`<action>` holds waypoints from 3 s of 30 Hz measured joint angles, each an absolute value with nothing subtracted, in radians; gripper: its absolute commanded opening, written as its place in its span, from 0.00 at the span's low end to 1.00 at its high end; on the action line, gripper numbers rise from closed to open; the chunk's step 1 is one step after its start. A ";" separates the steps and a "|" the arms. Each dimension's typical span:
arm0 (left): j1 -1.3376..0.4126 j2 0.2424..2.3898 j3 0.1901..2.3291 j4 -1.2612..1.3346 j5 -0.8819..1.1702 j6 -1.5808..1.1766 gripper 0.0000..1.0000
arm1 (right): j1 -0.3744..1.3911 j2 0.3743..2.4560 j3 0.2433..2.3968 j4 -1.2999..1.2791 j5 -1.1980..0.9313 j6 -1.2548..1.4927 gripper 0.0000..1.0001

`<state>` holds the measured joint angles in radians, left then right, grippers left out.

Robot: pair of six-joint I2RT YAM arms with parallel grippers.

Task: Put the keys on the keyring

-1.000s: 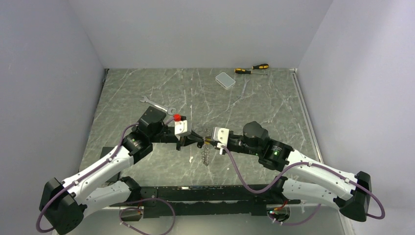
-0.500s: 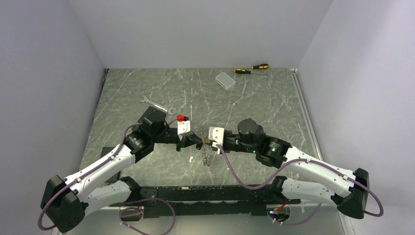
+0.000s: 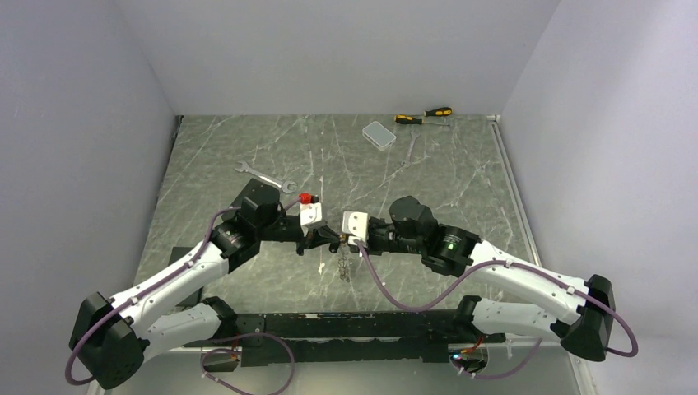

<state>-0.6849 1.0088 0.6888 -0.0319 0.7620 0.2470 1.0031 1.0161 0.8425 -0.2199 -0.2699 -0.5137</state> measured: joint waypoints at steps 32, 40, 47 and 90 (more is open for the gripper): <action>-0.685 1.009 0.689 -0.028 0.754 0.246 0.00 | 1.003 1.047 0.838 -0.157 -0.267 -0.501 0.17; -0.685 1.009 0.689 -0.028 0.754 0.246 0.00 | 1.003 1.047 0.828 -0.157 -0.252 -0.501 0.16; -0.685 1.009 0.689 -0.028 0.751 0.247 0.00 | 1.004 1.047 0.822 -0.150 -0.243 -0.503 0.00; -0.684 1.024 0.692 0.018 0.815 0.242 0.14 | 1.004 0.936 0.723 -0.067 -0.237 -0.493 0.00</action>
